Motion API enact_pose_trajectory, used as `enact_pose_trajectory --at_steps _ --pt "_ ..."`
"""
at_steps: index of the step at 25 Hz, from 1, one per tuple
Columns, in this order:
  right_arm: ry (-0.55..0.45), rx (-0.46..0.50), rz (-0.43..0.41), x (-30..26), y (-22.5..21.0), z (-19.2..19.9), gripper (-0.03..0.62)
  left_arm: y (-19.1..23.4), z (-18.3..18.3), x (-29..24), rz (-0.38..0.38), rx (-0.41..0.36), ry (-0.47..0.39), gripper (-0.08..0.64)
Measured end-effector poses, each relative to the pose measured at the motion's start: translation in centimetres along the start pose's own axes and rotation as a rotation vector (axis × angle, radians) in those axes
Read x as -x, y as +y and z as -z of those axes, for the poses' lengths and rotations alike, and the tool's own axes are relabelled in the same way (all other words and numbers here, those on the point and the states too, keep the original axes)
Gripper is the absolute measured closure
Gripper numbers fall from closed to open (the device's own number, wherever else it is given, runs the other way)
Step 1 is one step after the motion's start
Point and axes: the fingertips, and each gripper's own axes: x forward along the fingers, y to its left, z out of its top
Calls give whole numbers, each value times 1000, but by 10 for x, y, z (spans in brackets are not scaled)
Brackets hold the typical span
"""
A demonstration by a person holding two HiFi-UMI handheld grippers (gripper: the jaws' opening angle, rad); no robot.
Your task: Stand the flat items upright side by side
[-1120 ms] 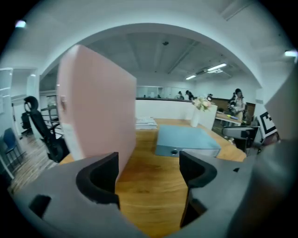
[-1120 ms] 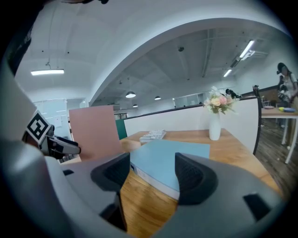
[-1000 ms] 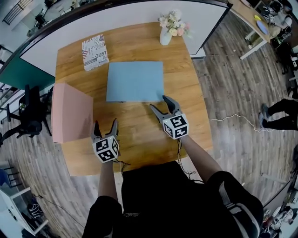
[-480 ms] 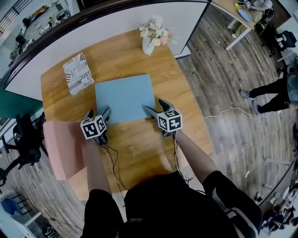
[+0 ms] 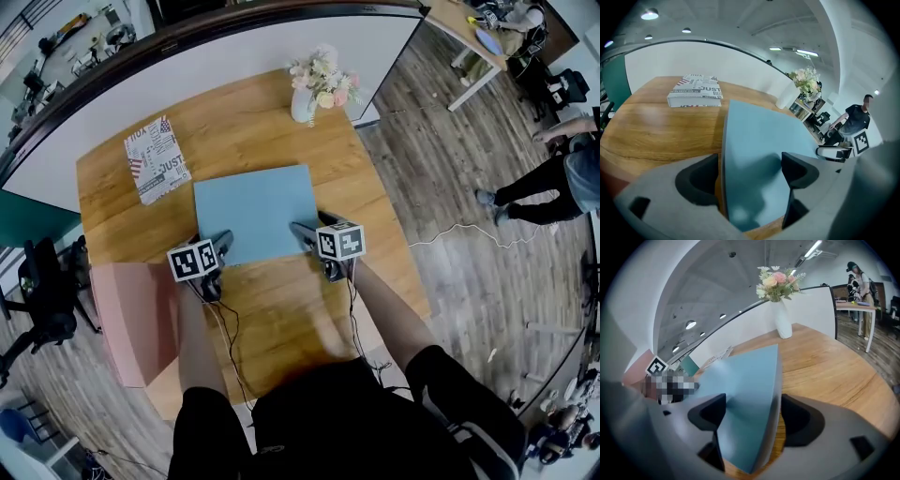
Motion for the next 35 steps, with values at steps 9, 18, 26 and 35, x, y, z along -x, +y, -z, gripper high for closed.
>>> enact_pose_trajectory --at_steps 9,18,26,35 --pt "-5 0 26 19 1 17 256 -20 21 5 17 -12 -2 152" --pt "-23 -27 63 62 0 62 258 -48 67 21 40 -50 31 152" --pt "-32 -73 112 115 2 116 258 -81 114 41 77 -108 75 151" --pt "-9 -71 105 164 16 176 258 -103 183 81 60 -97 110 150"
